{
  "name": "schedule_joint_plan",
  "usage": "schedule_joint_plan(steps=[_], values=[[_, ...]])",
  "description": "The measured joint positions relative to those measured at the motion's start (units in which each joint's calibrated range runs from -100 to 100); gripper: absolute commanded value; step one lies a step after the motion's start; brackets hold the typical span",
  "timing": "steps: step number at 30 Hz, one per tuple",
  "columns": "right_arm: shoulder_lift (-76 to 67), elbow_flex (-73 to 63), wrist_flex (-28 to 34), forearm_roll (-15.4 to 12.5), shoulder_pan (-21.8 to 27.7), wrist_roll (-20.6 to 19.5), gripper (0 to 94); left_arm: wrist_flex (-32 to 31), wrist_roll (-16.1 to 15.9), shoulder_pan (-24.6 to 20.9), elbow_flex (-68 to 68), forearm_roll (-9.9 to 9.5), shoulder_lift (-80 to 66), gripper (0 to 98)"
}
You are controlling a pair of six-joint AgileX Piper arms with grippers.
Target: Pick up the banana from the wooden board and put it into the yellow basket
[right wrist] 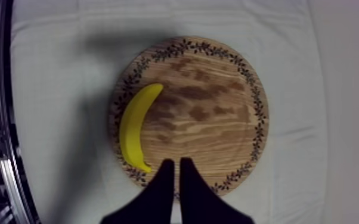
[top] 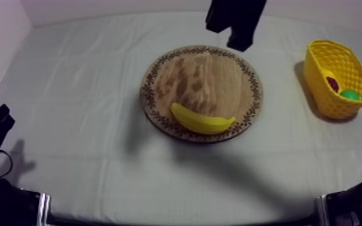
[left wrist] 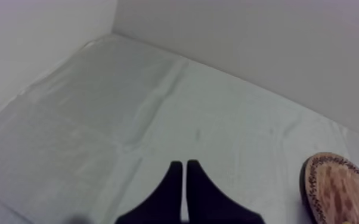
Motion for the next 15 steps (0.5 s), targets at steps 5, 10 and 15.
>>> schedule_joint_plan(steps=[5,10,15], values=[[0.9,-0.7,0.3,0.2,-0.5,-1.0,31.4,0.0,0.0,0.0,0.0,0.0,0.0,0.1],[1.3,-0.8,0.5,0.4,-0.8,-2.2,54.9,0.0,0.0,0.0,0.0,0.0,0.0,0.1],[1.5,-0.1,0.5,0.4,-0.8,-3.1,68.9,0.0,0.0,0.0,0.0,0.0,0.0,0.1]])
